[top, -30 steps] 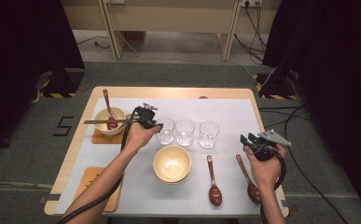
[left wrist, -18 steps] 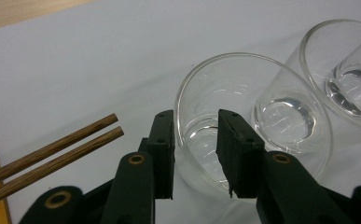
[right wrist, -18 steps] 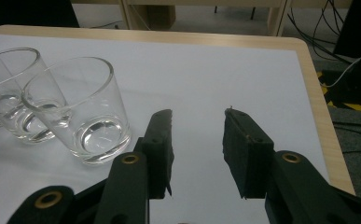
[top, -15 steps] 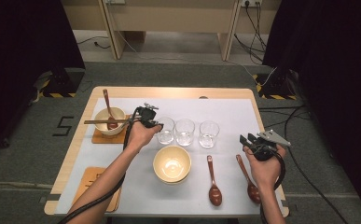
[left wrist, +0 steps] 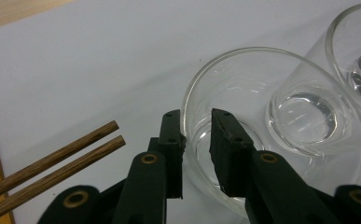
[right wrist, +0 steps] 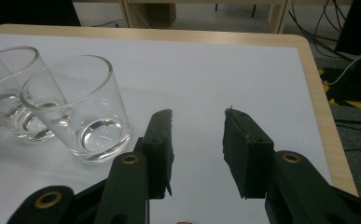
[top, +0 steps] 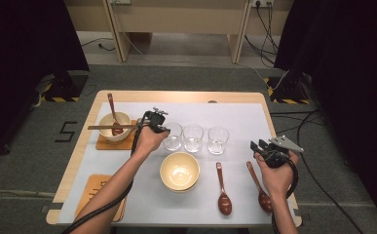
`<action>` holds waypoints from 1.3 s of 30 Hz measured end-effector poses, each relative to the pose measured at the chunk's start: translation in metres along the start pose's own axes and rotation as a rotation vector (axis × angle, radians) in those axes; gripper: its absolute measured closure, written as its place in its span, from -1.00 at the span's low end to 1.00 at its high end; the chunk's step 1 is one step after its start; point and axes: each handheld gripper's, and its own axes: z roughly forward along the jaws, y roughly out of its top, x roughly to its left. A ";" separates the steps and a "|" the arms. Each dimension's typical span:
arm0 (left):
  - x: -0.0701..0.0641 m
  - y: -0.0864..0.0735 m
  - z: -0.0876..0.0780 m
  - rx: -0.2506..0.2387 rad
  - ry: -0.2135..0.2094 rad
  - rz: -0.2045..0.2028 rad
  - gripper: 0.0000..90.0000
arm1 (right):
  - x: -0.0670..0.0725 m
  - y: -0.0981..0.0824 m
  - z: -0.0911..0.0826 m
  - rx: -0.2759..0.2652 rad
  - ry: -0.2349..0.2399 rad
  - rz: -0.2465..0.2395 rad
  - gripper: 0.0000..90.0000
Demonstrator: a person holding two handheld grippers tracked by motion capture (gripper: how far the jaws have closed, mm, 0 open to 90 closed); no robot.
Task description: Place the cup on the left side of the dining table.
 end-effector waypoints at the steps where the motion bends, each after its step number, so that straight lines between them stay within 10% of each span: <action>1: 0.000 0.000 0.001 -0.004 0.003 0.004 0.69 | 0.000 0.000 0.001 0.000 0.000 -0.002 0.40; 39: 0.010 -0.023 -0.037 -0.108 -0.069 0.058 0.80 | 0.001 0.001 -0.002 -0.009 -0.006 -0.007 0.41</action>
